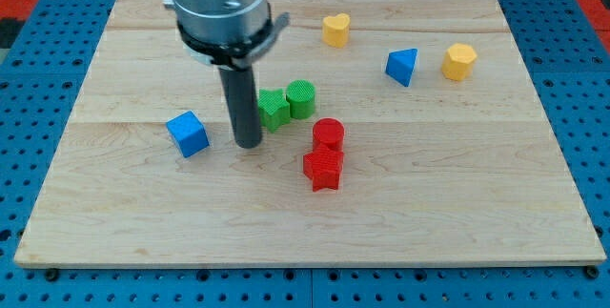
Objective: Separate the red circle from the red star
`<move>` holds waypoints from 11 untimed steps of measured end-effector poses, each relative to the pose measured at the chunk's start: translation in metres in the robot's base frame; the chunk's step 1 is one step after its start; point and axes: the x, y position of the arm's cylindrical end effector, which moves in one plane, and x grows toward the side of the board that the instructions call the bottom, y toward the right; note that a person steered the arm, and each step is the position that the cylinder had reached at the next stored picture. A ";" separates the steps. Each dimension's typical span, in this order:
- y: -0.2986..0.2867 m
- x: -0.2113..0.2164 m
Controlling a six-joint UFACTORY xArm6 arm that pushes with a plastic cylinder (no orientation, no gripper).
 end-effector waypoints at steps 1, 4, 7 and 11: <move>0.014 -0.001; 0.008 -0.035; 0.082 0.005; 0.090 -0.031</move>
